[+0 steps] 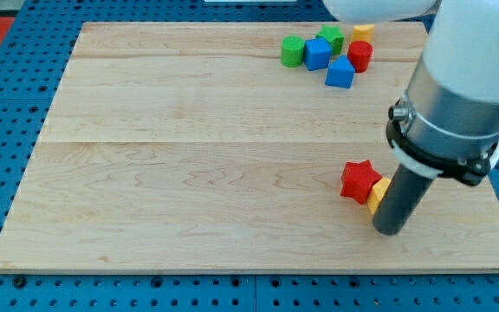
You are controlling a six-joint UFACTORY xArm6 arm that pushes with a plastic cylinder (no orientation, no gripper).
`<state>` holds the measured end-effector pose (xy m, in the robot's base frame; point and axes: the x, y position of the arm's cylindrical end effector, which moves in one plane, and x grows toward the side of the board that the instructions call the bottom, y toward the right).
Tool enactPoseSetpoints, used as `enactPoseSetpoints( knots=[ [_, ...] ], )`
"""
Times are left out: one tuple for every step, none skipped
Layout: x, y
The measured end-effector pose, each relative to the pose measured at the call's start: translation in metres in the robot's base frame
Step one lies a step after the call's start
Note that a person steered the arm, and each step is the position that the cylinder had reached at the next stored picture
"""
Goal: Push the yellow hexagon into the red star
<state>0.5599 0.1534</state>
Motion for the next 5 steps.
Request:
enactPoseSetpoints(
  knots=[
    [-0.009,0.006],
    [-0.005,0.009],
    [0.005,0.009],
    [0.027,0.044],
    [0.035,0.065]
  ],
)
